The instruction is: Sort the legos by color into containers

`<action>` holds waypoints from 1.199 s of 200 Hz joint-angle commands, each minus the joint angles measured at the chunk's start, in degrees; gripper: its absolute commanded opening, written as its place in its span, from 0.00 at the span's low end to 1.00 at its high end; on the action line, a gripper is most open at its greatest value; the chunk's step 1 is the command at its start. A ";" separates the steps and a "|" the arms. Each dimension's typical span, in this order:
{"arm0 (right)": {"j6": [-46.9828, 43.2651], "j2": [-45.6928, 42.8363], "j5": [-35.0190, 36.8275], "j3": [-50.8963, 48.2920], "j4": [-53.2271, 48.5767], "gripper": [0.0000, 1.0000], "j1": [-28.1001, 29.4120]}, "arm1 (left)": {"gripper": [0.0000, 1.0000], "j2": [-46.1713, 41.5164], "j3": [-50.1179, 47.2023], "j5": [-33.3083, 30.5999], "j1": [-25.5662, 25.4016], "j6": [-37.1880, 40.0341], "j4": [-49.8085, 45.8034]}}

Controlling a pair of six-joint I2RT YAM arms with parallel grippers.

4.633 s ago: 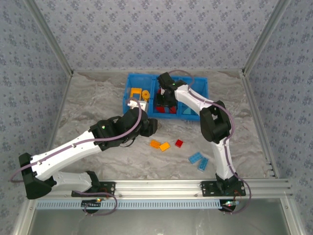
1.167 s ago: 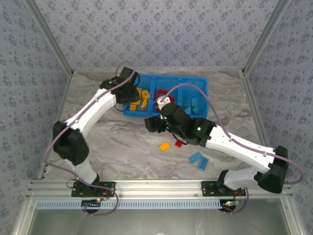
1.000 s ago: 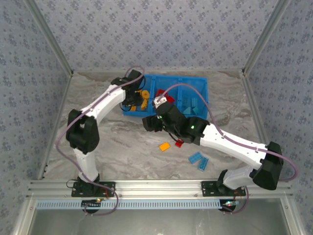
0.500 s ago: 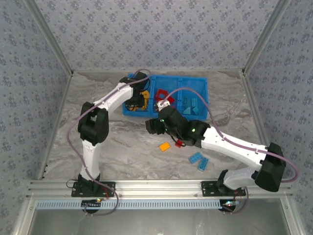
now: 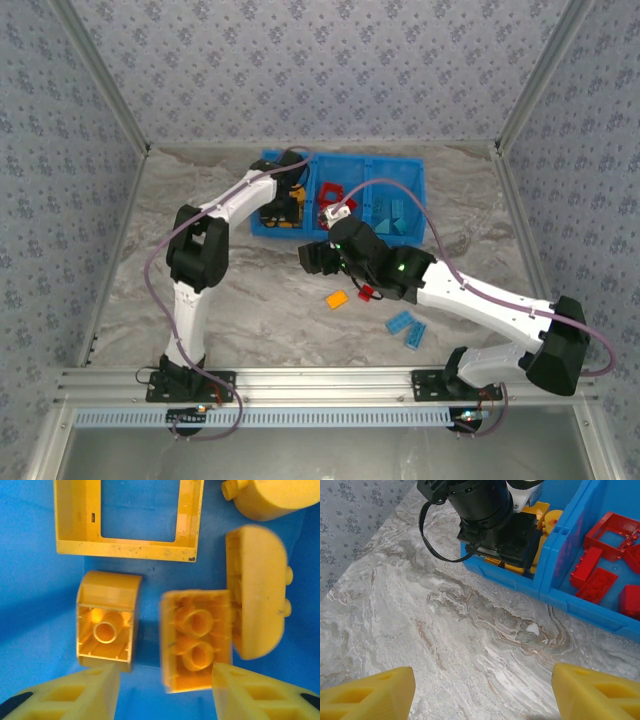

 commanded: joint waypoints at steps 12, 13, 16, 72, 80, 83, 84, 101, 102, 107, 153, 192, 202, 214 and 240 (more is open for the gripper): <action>0.20 -0.94 0.25 -0.56 -0.85 0.75 -0.30 | 0.55 -6.92 0.66 -0.24 0.27 0.02 -1.30; 0.20 -0.98 0.32 -0.56 -0.89 0.75 -0.30 | 0.55 -7.08 0.66 -0.26 0.30 -0.02 -1.35; 0.24 -1.02 0.61 -0.55 -1.06 0.75 -0.30 | 0.55 -7.60 0.73 -0.49 0.31 -0.13 -1.50; 8.16 -3.71 9.82 -0.17 -12.56 0.73 -1.13 | 0.58 -26.22 -6.54 -1.73 -0.98 -1.07 1.23; 12.87 -4.19 11.46 0.14 -19.37 0.73 -1.83 | 0.60 -30.20 -9.25 -0.73 -2.24 0.00 3.11; 14.94 -4.39 11.97 0.22 -21.90 0.73 -2.26 | 0.61 -31.74 -10.44 -0.07 -2.91 0.52 4.04; 15.84 -4.47 12.11 0.23 -22.71 0.73 -2.38 | 0.62 -32.41 -10.82 0.30 -3.10 0.66 4.31; 27.21 -6.87 11.92 -2.09 -33.60 0.72 -3.88 | 0.64 -40.78 -18.39 6.65 -9.00 5.50 10.68; 27.90 -7.11 11.78 -2.38 -34.05 0.72 -3.98 | 0.64 -41.19 -18.67 6.83 -9.53 5.79 11.01; 30.81 -8.33 10.90 -3.99 -35.86 0.72 -4.24 | 0.65 -43.38 -21.17 7.66 -12.13 7.37 12.60; 46.59 -21.00 2.19 -19.48 -43.63 0.67 -8.08 | 0.64 -54.29 -41.16 9.50 -34.40 7.33 23.95; 41.77 -20.91 -5.59 -25.93 -39.31 0.68 -11.83 | 0.62 -52.80 -48.10 6.10 -44.34 2.29 28.64; 40.74 -19.56 -6.87 -26.55 -39.11 0.68 -11.74 | 0.62 -52.08 -48.38 5.45 -46.13 2.13 29.20; 40.08 -18.56 -7.65 -27.52 -38.98 0.68 -11.56 | 0.62 -51.51 -48.69 4.88 -47.80 2.21 30.07; 40.63 -19.36 -8.86 -29.78 -38.39 0.66 -11.33 | 0.62 -50.64 -49.28 4.74 -49.89 2.48 31.64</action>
